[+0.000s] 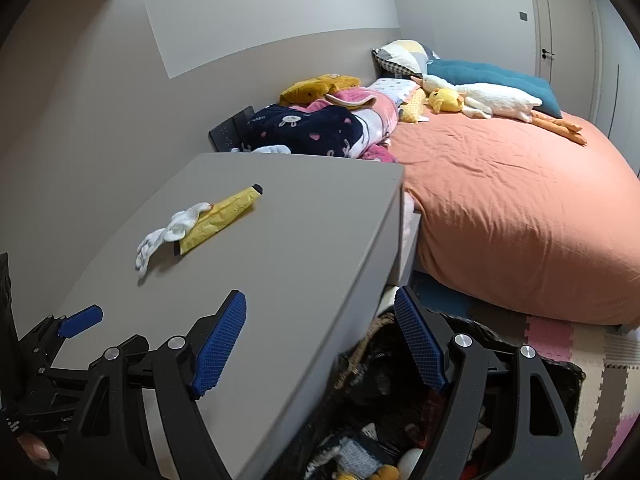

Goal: Organize soft objects
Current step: 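Move the left tool to the white glove and the right tool to the yellow wrapper, then grasp the white glove with the left tool while the right tool grasps the yellow wrapper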

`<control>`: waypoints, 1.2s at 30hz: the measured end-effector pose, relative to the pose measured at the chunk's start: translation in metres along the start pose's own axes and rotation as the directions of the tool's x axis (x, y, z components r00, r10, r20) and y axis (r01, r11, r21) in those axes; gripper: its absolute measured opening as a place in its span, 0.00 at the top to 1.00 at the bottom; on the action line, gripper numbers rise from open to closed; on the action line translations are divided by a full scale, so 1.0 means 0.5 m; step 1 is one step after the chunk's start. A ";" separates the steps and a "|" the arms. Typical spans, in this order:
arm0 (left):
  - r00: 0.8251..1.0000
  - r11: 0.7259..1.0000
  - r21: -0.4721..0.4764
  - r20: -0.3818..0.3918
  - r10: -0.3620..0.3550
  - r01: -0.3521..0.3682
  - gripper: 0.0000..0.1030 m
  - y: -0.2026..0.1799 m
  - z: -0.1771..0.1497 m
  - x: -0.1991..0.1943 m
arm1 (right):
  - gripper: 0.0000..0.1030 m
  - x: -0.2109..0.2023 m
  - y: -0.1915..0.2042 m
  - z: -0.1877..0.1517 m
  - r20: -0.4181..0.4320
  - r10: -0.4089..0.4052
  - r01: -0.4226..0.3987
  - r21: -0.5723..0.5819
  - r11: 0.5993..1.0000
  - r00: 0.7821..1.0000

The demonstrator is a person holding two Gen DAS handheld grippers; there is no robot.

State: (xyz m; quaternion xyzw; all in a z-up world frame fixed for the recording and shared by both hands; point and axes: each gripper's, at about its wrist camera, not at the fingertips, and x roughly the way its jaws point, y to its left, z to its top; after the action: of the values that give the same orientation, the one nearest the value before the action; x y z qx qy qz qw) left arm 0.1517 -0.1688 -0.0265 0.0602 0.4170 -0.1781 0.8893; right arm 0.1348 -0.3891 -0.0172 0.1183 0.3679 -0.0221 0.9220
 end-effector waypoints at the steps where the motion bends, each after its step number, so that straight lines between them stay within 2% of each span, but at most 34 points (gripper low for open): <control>1: 1.000 1.000 -0.003 0.002 0.005 -0.005 0.06 0.007 0.003 0.004 | 0.25 0.005 0.004 0.001 0.000 0.002 -0.002 0.001 1.000 1.000; 18: 0.998 0.998 -0.027 0.002 0.064 -0.064 0.06 0.130 0.069 0.077 | 0.25 0.125 0.087 0.062 -0.043 0.031 -0.033 -0.039 0.999 0.999; 25: 0.996 0.996 -0.029 0.005 0.090 -0.089 0.06 0.173 0.099 0.116 | 0.25 0.170 0.110 0.087 -0.053 0.050 -0.050 -0.011 0.999 0.997; 29: 0.997 0.995 -0.051 0.004 0.083 -0.083 0.15 0.199 0.121 0.142 | 0.25 0.195 0.123 0.101 -0.059 0.058 -0.058 0.000 0.998 0.997; 36: 0.996 0.996 -0.031 -0.029 0.084 -0.084 0.19 0.227 0.144 0.207 | 0.25 0.224 0.132 0.113 -0.071 0.050 -0.050 0.000 0.999 0.996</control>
State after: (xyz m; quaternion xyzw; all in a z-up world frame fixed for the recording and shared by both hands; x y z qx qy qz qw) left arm 0.3062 -0.1094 -0.0637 0.0657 0.4293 -0.1329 0.8909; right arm 0.2627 -0.3328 -0.0409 0.1273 0.3975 0.0057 0.9087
